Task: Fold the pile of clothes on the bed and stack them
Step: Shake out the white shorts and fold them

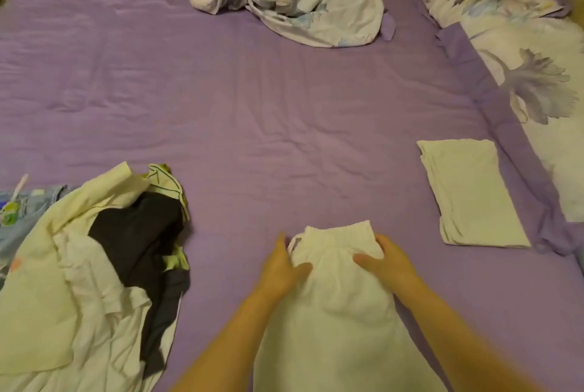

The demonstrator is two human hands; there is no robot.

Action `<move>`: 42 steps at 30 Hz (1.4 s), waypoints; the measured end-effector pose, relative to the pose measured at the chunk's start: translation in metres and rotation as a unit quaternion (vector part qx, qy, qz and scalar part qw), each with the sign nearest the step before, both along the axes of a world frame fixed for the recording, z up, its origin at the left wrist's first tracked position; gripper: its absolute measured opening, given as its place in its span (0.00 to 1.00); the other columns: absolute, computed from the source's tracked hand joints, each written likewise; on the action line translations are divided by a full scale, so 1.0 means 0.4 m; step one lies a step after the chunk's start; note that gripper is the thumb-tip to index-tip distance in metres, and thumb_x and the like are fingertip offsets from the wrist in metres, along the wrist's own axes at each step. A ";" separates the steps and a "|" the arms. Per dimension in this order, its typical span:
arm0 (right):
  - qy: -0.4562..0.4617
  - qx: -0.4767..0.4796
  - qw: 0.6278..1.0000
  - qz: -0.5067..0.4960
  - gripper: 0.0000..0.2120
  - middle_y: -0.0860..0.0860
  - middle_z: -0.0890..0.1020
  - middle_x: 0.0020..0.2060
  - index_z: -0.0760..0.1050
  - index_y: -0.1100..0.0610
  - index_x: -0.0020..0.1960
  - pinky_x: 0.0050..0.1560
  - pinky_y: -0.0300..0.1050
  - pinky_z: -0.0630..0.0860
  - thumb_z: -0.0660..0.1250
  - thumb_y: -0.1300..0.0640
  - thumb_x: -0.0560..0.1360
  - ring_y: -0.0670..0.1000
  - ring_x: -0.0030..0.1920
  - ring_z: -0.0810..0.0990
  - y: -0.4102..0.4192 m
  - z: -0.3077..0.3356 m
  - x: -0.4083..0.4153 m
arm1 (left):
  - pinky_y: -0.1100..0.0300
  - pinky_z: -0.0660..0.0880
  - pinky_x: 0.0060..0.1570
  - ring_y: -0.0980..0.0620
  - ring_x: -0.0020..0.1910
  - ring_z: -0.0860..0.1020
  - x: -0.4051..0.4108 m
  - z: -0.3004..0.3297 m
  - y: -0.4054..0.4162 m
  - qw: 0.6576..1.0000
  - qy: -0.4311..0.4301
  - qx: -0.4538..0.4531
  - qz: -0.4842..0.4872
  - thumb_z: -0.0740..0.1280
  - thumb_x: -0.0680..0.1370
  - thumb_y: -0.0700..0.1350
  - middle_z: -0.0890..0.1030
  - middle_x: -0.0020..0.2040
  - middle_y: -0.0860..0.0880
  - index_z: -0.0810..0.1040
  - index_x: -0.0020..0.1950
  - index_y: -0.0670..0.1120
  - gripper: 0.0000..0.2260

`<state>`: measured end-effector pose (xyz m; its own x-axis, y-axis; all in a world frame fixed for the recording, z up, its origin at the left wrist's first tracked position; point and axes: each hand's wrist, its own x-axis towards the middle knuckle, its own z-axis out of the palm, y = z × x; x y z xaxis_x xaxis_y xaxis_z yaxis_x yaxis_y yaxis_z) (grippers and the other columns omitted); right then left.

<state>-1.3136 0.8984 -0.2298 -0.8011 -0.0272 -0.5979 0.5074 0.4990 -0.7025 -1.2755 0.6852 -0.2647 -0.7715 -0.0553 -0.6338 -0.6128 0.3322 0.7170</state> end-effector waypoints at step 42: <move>0.026 0.119 0.993 -0.010 0.21 0.55 0.74 0.59 0.70 0.59 0.65 0.53 0.44 0.68 0.69 0.56 0.75 0.52 0.55 0.73 0.242 -0.165 0.367 | 0.52 0.77 0.45 0.42 0.47 0.78 0.322 -0.048 0.227 0.904 0.190 -0.320 -0.209 0.73 0.70 0.38 0.79 0.50 0.43 0.78 0.59 0.44 0.18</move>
